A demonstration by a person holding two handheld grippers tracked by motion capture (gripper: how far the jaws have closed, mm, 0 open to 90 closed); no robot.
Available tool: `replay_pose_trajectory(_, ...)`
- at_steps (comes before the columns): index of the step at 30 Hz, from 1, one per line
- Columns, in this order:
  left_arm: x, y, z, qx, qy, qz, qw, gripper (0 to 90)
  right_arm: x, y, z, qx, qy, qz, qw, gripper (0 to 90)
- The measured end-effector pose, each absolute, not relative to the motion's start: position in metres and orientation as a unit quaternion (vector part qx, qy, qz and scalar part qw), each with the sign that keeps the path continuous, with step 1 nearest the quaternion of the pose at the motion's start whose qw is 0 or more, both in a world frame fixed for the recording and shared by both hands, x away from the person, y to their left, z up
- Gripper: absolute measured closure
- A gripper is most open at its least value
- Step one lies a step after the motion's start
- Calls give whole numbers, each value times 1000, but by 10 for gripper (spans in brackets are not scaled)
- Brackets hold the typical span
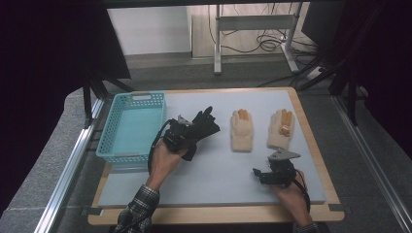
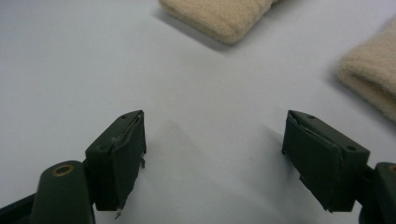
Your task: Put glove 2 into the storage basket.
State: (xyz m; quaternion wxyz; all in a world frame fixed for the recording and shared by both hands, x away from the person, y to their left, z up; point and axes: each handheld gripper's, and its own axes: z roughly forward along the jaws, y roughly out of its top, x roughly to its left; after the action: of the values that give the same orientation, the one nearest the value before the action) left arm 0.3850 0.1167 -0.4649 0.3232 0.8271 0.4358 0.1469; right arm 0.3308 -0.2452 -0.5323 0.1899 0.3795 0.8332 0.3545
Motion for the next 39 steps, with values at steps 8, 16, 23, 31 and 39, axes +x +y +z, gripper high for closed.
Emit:
replay_pose_trajectory(8,396,129,-442,819,445,177,316,618,331,-245,-532,379,833,355,190,211)
replay_pose_trajectory(16,408,151,-427,801,473,200,307,617,331,-245,-532,379,833,355,190,210)
replay_pose_trajectory(23,416,181,-422,782,504,210,302,611,331,-245,-532,379,833,355,190,210)
replay_pose_trajectory(31,422,220,-420,758,543,225,282,607,331,-245,-532,379,833,355,190,210)
replay_pose_trajectory(39,429,266,-429,730,595,224,252,598,331,-245,-532,379,833,355,190,210)
